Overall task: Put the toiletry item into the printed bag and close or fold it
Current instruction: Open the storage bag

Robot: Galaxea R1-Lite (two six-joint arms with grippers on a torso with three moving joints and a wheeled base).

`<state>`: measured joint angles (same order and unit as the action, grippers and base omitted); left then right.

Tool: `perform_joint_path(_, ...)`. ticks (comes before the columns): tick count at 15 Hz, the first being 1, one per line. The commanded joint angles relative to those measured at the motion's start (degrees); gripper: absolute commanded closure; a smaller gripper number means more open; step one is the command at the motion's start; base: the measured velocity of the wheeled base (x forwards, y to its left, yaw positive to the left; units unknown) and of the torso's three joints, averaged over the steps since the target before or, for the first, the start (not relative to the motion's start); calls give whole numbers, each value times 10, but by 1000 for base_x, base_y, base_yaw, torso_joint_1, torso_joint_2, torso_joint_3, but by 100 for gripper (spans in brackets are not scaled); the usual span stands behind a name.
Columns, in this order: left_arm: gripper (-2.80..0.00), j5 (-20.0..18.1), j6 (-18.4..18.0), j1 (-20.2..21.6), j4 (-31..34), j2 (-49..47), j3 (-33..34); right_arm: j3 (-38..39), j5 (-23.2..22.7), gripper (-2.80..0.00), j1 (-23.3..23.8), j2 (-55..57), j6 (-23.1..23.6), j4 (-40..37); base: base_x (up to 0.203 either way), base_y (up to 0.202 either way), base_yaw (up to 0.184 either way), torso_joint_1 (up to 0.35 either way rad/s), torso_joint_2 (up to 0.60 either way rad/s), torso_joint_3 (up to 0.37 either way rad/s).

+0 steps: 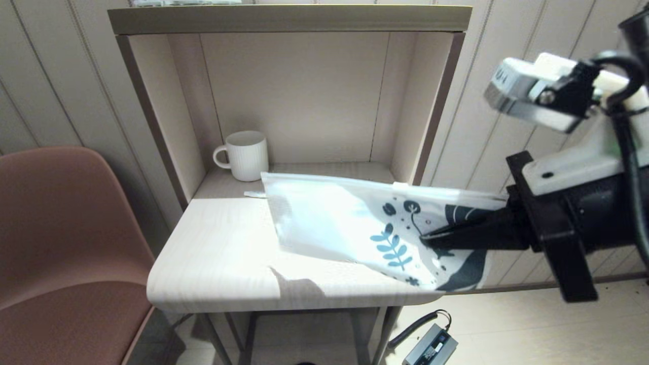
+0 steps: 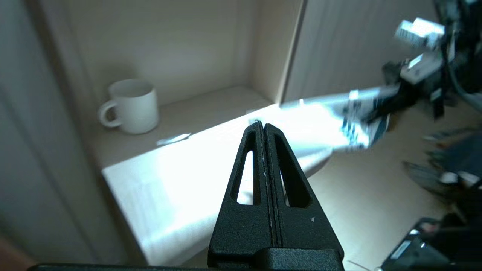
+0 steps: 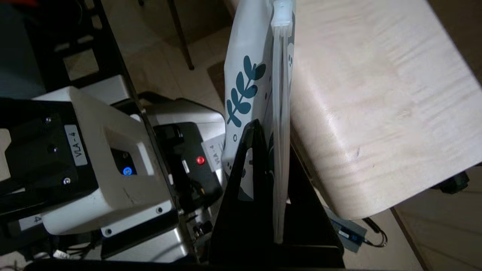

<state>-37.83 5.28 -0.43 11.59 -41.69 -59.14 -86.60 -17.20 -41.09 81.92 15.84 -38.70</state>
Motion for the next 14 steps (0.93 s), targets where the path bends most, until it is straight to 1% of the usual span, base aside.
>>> perform_joint_path(1, 0, -43, 1, -27, 0, -144, -70, -31, 25, 0, -40, 38, 3, -28, 0, 0, 0, 0, 0, 0)
perform_joint_path(2, 0, -60, 0, -62, 0, -175, -94, -45, 27, 0, -45, 55, 4, -30, 0, 0, 0, 0, 0, 0)
perform_joint_path(3, 0, -68, -3, -106, 2, -198, -115, -59, 30, 0, -46, 74, 4, -31, 0, 0, 0, 0, 0, 0)
perform_joint_path(5, 0, -75, -6, -194, 6, -263, -158, -79, 51, 0, -55, 103, 4, -32, 0, 0, 0, 0, 0, 0)
perform_joint_path(6, 0, -77, -11, -234, 7, -299, -176, -87, 54, 0, -59, 111, 3, -33, 0, 0, 0, 0, 0, 0)
perform_joint_path(8, 0, -84, -35, -297, 11, -351, -208, -113, 63, 0, -58, 126, 3, -34, 0, 0, 0, 0, 0, 0)
perform_joint_path(9, 0, -92, -43, -316, 14, -368, -224, -131, 67, 0, -55, 134, 4, -42, 0, 0, 0, 0, 0, 0)
perform_joint_path(10, 0, -97, -58, -324, 19, -378, -232, -148, 69, 0, -53, 141, 4, -56, 0, 0, 0, 0, 0, 0)
perform_joint_path(11, 0, -98, -81, -326, 25, -378, -228, -154, 70, 0, -51, 145, 4, -66, 0, 0, 0, 0, 0, 0)
perform_joint_path(12, -280, -98, -107, -327, 32, -377, -220, -155, 70, 0, -51, 146, 4, -66, 0, 0, 0, 0, 0, 0)
perform_joint_path(14, -280, -96, -114, -327, 35, -377, -204, -161, 68, 0, -51, 145, 5, -65, 0, 0, 0, 0, 0, 0)
